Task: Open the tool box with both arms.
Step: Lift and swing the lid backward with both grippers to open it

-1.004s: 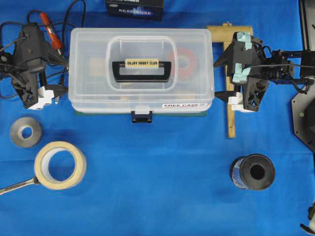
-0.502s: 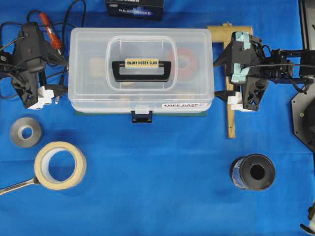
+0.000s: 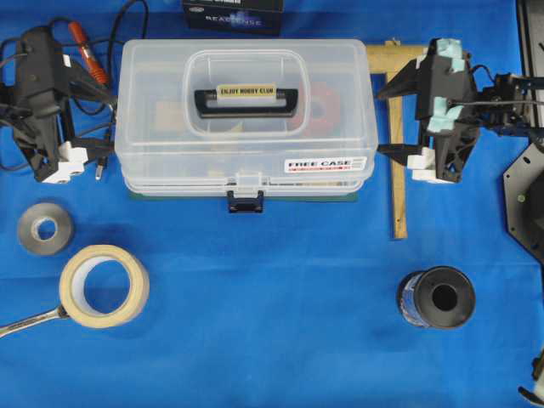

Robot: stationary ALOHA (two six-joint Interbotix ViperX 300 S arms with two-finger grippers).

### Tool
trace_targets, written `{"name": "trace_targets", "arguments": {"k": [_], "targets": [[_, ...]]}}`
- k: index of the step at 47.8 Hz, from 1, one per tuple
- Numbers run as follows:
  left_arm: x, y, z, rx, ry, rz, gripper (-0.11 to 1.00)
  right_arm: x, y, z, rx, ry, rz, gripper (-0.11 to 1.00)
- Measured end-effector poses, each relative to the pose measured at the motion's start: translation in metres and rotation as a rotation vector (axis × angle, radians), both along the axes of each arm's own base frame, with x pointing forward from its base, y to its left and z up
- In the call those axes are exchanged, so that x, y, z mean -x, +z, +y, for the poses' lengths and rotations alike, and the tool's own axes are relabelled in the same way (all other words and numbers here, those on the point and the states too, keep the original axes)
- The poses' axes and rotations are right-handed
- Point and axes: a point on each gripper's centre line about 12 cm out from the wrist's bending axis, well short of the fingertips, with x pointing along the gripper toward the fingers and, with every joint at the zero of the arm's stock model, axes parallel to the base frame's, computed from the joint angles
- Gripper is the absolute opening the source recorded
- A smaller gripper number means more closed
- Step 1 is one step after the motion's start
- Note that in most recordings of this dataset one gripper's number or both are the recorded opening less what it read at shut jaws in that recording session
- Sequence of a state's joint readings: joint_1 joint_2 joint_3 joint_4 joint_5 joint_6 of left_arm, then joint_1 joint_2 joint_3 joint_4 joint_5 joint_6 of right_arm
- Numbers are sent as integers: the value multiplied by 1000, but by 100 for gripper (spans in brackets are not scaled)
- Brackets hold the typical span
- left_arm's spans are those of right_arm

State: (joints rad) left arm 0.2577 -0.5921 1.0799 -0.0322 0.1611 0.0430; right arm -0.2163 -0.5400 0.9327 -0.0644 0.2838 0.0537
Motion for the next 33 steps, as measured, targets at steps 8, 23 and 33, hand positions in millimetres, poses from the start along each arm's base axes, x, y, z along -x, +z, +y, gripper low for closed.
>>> {"name": "trace_targets", "arguments": {"k": [8, 23, 33], "targets": [[3, 10, 2, -11, 12, -40, 92, 4, 7, -5, 7, -22, -25, 87], [9, 23, 17, -27, 77, -85, 92, 9, 21, -21, 27, -84, -101, 87], [14, 28, 32, -41, 144, -114, 92, 10, 29, -31, 41, -119, -146, 87]]}}
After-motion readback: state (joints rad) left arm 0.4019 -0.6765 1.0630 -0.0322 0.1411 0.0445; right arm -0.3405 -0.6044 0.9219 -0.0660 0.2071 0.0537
